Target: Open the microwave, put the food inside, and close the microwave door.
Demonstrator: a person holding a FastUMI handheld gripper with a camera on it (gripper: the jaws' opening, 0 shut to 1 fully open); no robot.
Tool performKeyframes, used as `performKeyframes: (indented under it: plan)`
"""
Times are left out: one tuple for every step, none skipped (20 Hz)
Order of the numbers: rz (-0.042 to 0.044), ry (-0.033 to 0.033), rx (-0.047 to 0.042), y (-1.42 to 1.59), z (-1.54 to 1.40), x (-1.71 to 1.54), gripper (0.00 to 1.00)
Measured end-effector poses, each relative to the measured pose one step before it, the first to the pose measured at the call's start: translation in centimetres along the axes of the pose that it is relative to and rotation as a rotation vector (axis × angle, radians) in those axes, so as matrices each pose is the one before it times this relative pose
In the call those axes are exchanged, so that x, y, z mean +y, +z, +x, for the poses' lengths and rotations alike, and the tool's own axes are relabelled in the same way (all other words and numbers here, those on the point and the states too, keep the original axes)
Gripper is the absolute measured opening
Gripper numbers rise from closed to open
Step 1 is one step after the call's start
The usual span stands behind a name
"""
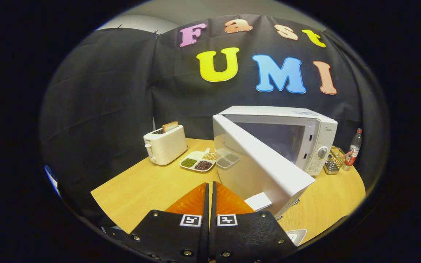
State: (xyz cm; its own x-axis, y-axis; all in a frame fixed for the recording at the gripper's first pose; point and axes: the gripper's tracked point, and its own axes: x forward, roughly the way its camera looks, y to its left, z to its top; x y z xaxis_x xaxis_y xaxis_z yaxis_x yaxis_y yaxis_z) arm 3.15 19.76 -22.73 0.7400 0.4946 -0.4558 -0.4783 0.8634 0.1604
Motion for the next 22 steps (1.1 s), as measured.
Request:
performKeyframes:
  plan:
    - [0.00646, -0.00768, 0.00334, 0.072, 0.155, -0.657, 0.02]
    - [0.00367, -0.00828, 0.00283, -0.010, 0.271, -0.675, 0.02]
    - [0.00105, -0.01037, 0.00309, 0.071, 0.256, -0.762, 0.02]
    - [0.00112, -0.01062, 0.00236, -0.038, 0.255, -0.671, 0.02]
    - [0.00326, -0.00866, 0.00062, 0.135, 0.236, -0.696, 0.02]
    - [0.00468, -0.00800, -0.00135, 0.079, 0.289, -0.763, 0.02]
    - [0.00390, -0.00771, -0.00216, 0.240, 0.369, -0.657, 0.02]
    - [0.00208, -0.01041, -0.00210, 0.163, 0.261, -0.682, 0.02]
    - [0.00157, -0.01226, -0.00368, 0.209, 0.314, -0.759, 0.02]
    - [0.00276, -0.01214, -0.00315, 0.137, 0.302, -0.739, 0.02]
    - [0.00478, -0.00975, -0.00352, 0.384, 0.416, -0.690, 0.02]
    - [0.00689, -0.01036, -0.00197, 0.199, 0.477, -0.743, 0.02]
    - [0.00778, -0.01062, -0.00195, 0.163, 0.135, -0.401, 0.02]
    - [0.00740, -0.01104, -0.00225, 0.211, 0.459, -0.734, 0.02]
    - [0.00701, -0.01089, -0.00185, 0.267, 0.423, -0.699, 0.02]
    - [0.00730, -0.00995, -0.00222, 0.097, 0.366, -0.671, 0.02]
    - [0.00495, -0.00886, -0.00149, 0.223, 0.481, -0.509, 0.02]
    - [0.00041, -0.00879, -0.00304, 0.205, 0.443, -0.526, 0.02]
    - [-0.00253, -0.00854, -0.00356, 0.253, 0.449, -0.496, 0.02]
    - [-0.00234, -0.00151, -0.00101, 0.030, 0.456, -0.267, 0.02]
    - [-0.00236, -0.00492, -0.00134, 0.159, 0.484, -0.353, 0.02]
    - [-0.00266, -0.00587, -0.00186, 0.126, 0.372, -0.368, 0.02]
